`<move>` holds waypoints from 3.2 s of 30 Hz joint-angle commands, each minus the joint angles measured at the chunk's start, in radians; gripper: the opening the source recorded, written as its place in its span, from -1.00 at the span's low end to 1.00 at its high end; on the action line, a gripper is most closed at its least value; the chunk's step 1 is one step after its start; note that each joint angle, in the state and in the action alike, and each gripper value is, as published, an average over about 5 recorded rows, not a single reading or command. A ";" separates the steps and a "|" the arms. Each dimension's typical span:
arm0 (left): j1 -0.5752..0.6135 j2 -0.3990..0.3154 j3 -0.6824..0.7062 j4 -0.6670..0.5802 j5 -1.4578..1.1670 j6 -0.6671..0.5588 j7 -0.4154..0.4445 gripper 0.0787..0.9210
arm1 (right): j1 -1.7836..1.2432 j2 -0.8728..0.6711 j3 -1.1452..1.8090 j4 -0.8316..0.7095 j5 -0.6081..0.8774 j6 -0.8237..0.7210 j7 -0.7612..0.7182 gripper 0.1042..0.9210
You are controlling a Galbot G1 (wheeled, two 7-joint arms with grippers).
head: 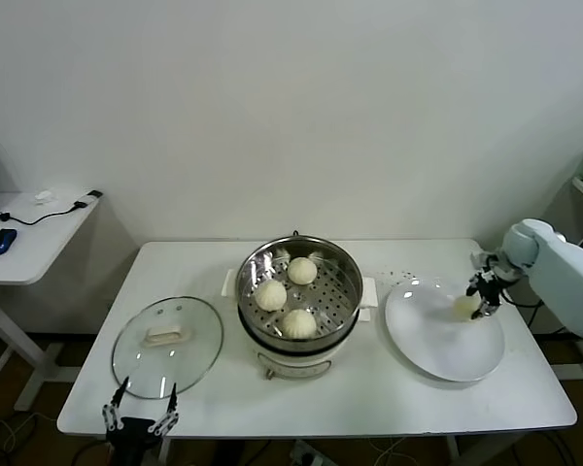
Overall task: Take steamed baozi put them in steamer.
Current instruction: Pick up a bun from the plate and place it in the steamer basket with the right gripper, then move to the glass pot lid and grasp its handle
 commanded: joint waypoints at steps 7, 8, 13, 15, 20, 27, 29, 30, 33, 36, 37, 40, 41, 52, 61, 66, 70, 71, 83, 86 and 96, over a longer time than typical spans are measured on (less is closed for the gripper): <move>-0.001 0.007 0.021 -0.012 -0.016 -0.008 0.001 0.77 | 0.660 0.141 -0.703 0.213 0.806 -0.228 0.034 0.16; -0.001 0.007 0.024 -0.014 -0.018 -0.009 0.001 0.77 | 0.691 0.162 -0.736 0.228 0.849 -0.237 0.040 0.16; 0.000 0.011 0.043 -0.012 -0.022 -0.020 0.001 0.77 | 0.793 0.276 -0.869 0.320 1.040 -0.282 0.079 0.16; 0.001 0.014 0.051 -0.012 -0.022 -0.024 0.001 0.77 | 0.814 0.316 -0.907 0.351 1.081 -0.294 0.093 0.16; -0.003 0.022 0.063 -0.018 -0.024 -0.025 0.002 0.77 | 0.822 0.390 -0.974 0.412 1.126 -0.314 0.130 0.16; -0.005 0.035 0.059 -0.016 -0.036 -0.026 0.002 0.77 | 0.757 0.437 -1.014 0.449 1.108 -0.341 0.194 0.16; -0.004 0.037 0.057 -0.016 -0.038 -0.027 0.002 0.77 | 0.731 0.446 -1.017 0.447 1.100 -0.347 0.214 0.16; -0.003 0.037 0.056 -0.015 -0.038 -0.027 0.002 0.77 | 0.718 0.451 -1.018 0.444 1.096 -0.350 0.222 0.16; -0.003 0.038 0.054 -0.014 -0.040 -0.027 0.002 0.77 | 0.684 0.464 -1.021 0.432 1.082 -0.351 0.240 0.16; -0.005 0.039 0.053 -0.010 -0.041 -0.026 0.003 0.77 | 0.653 0.477 -1.020 0.421 1.072 -0.352 0.255 0.16; -0.006 0.039 0.053 -0.009 -0.041 -0.026 0.003 0.77 | 0.644 0.481 -1.019 0.417 1.070 -0.352 0.257 0.16; -0.009 0.039 0.052 -0.005 -0.042 -0.026 0.003 0.77 | 0.619 0.496 -1.014 0.400 1.064 -0.352 0.261 0.16; -0.009 0.039 0.051 -0.004 -0.042 -0.026 0.003 0.77 | 0.612 0.501 -1.013 0.394 1.062 -0.352 0.262 0.16; -0.014 0.043 0.041 0.009 -0.050 -0.027 0.003 0.77 | 0.592 0.507 -1.020 0.382 1.041 -0.349 0.245 0.16; -0.021 0.044 0.042 0.014 -0.048 -0.024 0.003 0.77 | 0.610 0.492 -1.020 0.387 1.028 -0.346 0.218 0.16; -0.019 0.045 0.042 0.014 -0.047 -0.026 0.003 0.77 | 0.613 0.485 -1.018 0.394 1.012 -0.347 0.214 0.17; -0.016 0.045 0.042 0.013 -0.046 -0.028 0.003 0.77 | 0.620 0.482 -1.008 0.394 1.009 -0.348 0.211 0.28; -0.015 0.045 0.042 0.012 -0.045 -0.029 0.003 0.77 | 0.623 0.481 -1.006 0.395 1.009 -0.349 0.209 0.33; -0.012 0.051 0.036 0.010 -0.050 -0.034 0.001 0.77 | 0.689 0.351 -0.926 0.464 1.006 -0.294 0.238 0.76; -0.014 0.054 0.032 0.009 -0.052 -0.034 0.002 0.77 | 0.728 0.255 -0.894 0.515 1.024 -0.223 0.267 0.76; -0.020 0.059 0.019 -0.004 -0.046 -0.030 0.005 0.77 | 0.567 -0.218 -0.677 0.781 1.077 0.098 0.640 0.76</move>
